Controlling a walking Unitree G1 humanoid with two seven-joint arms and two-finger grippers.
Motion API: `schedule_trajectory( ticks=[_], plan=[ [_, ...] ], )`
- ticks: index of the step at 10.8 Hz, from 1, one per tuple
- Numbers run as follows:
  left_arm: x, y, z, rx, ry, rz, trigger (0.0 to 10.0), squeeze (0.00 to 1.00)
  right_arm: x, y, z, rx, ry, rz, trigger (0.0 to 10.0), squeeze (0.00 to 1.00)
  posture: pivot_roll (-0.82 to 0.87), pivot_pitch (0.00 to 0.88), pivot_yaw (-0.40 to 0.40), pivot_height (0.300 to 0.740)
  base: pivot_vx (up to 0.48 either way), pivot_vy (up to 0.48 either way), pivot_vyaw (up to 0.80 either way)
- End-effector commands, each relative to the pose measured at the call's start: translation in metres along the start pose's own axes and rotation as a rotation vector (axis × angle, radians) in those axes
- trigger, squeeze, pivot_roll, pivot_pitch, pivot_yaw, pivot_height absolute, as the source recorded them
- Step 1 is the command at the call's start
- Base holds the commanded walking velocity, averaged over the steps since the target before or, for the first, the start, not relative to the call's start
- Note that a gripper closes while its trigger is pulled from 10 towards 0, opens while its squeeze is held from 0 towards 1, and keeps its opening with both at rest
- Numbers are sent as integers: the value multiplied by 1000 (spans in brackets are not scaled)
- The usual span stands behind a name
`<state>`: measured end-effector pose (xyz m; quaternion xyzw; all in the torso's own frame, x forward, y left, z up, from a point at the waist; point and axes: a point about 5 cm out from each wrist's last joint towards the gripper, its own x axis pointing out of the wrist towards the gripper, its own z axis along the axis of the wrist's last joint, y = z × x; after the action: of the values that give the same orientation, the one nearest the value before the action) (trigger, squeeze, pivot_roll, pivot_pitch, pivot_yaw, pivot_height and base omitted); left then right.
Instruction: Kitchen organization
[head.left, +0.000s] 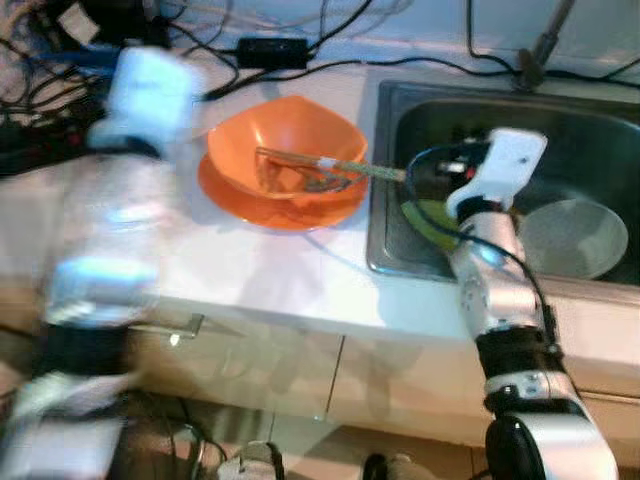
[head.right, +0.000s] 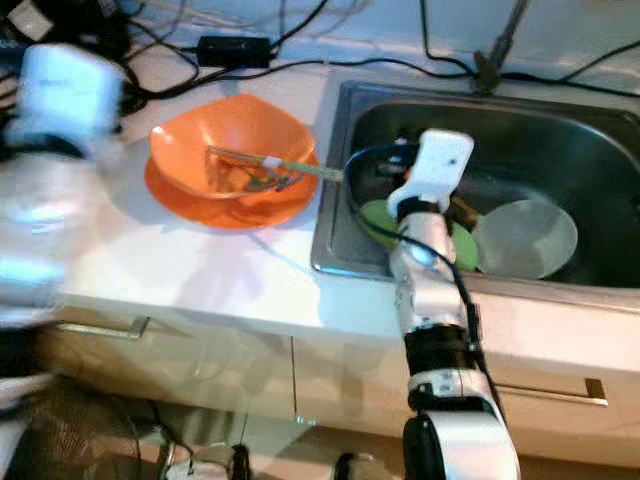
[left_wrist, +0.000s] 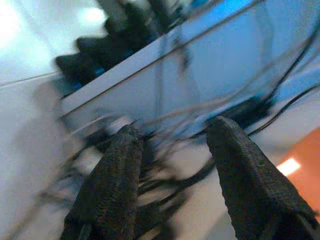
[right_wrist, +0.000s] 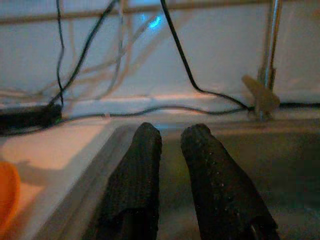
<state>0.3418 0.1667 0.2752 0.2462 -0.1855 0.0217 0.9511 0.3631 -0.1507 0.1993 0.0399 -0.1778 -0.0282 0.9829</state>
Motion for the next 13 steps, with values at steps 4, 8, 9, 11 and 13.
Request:
schedule_trajectory(
  ticks=[4, 8, 9, 11, 13],
  plan=[
    [13, -33, 12, -238, -158, -39, 10000, 0, 8, -6, 34, 3, -141, -7, 10000, 0, 102, 54, -6, 740, 0, 0, 0],
    [4, -51, -2, -289, -178, -67, 10000, 0, -1, 10, 19, 29, -85, 28, 10000, 0, 128, 42, -9, 740, 0, 0, 0],
    [5, -49, -2, -289, -188, -39, 10000, 0, -1, 11, 18, 31, -81, 35, 10000, 0, 131, 42, -13, 740, 0, 0, 0],
    [5, -46, -3, -275, -190, -25, 10000, 0, 0, 10, 17, 30, -75, 30, 10000, 0, 131, 51, -13, 740, 0, -165, 0],
    [5, -43, -4, -275, -189, -9, 10000, 0, -4, 10, 12, 27, -54, 31, 10000, 0, 143, 55, -10, 740, 0, -356, 0]
  ],
)
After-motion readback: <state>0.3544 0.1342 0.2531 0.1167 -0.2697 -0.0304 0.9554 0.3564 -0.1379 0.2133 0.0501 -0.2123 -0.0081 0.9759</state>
